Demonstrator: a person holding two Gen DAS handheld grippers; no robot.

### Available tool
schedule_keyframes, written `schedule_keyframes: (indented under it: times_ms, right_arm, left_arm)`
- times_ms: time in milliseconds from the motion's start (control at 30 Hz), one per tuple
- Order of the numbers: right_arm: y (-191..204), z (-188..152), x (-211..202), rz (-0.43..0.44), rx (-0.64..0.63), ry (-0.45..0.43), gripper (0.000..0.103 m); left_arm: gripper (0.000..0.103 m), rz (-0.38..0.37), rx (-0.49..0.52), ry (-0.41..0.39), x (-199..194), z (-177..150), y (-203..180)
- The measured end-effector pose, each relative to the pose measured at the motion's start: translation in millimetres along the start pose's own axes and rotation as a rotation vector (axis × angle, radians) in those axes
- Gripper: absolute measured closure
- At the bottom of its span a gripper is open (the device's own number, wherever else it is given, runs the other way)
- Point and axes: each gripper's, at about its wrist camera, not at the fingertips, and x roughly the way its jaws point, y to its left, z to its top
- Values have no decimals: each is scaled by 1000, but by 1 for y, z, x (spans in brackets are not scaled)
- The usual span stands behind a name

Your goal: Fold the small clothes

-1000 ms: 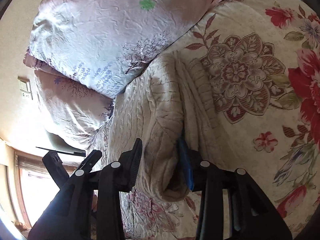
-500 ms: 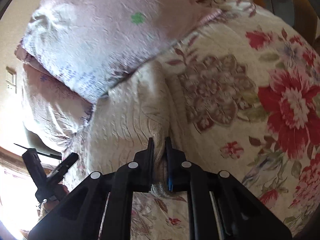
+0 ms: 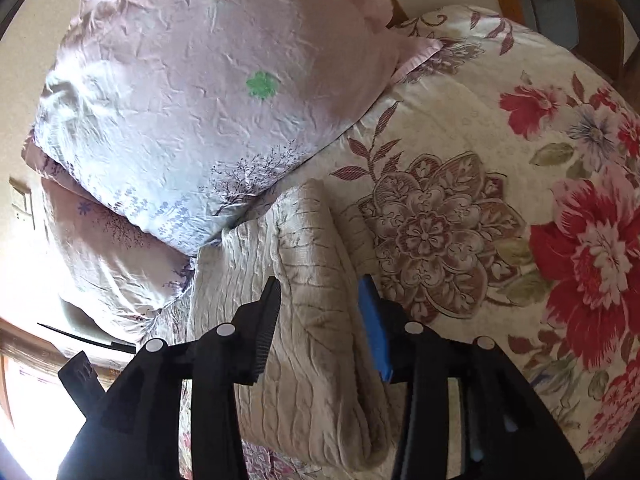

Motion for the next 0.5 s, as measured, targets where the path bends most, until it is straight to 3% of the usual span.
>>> schedule_keyframes:
  times_ms: [33, 67, 100, 233, 333, 400, 433, 500]
  right_arm:
    - [1, 2, 9, -21, -8, 29, 66]
    - [2, 2, 14, -42, -20, 42, 91]
    - [2, 2, 19, -80, -32, 46, 94]
    - [-13, 4, 25, -109, 53, 29, 95]
    - [-12, 5, 24, -102, 33, 47, 94]
    - [-11, 6, 18, -60, 28, 55, 93]
    - [-13, 6, 13, -41, 35, 51, 85]
    - [-17, 10, 3, -23, 46, 40, 53]
  left_arm:
    - [15, 2, 5, -3, -1, 0, 0]
    - [15, 7, 7, -6, -2, 0, -1]
    - [14, 12, 8, -7, -2, 1, -1]
    - [13, 29, 9, -8, -2, 1, 1]
    - [6, 46, 9, -13, -1, 3, 1]
    - [3, 36, 9, -16, -1, 7, 0]
    - [2, 35, 10, -18, 0, 10, 0]
    - [2, 15, 11, -10, 5, 18, -2]
